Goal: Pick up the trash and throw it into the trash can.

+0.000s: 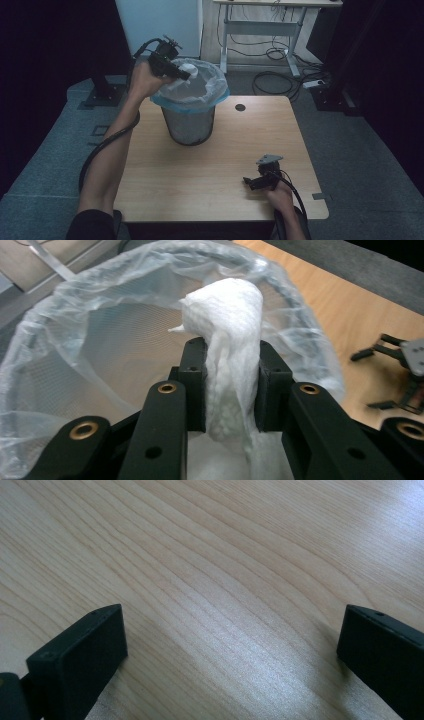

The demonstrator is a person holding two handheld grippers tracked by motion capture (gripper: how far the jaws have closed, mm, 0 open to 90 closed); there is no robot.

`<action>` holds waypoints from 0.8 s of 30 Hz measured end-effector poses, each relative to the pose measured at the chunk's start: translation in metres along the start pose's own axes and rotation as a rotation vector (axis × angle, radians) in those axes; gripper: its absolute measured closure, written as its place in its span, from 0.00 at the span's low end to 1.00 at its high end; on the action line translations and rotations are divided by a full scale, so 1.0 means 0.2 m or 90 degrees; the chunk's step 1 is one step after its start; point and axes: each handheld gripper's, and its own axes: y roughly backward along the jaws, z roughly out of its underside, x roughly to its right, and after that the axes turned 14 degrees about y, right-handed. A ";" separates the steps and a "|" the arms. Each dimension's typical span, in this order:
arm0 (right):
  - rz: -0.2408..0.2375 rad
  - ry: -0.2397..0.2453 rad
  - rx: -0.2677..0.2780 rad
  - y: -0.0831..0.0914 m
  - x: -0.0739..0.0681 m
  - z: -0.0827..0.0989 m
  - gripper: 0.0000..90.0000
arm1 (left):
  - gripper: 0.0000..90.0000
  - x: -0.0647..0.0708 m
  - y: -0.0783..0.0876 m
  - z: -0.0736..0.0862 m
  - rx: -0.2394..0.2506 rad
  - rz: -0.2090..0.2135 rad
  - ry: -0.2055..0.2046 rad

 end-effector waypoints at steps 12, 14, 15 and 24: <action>0.000 0.000 0.000 0.00 0.00 0.00 0.00 | 0.79 -0.09 -0.13 0.00 0.015 -0.039 0.030; 0.000 0.001 0.000 0.00 0.00 0.00 0.00 | 0.78 -0.11 -0.15 0.01 0.016 -0.042 0.037; 0.000 0.001 0.000 0.00 0.00 0.00 0.00 | 0.78 -0.12 -0.16 0.01 0.014 -0.045 0.038; 0.000 0.000 0.000 0.00 0.00 0.00 0.00 | 0.76 -0.17 -0.28 0.07 -0.010 -0.044 0.048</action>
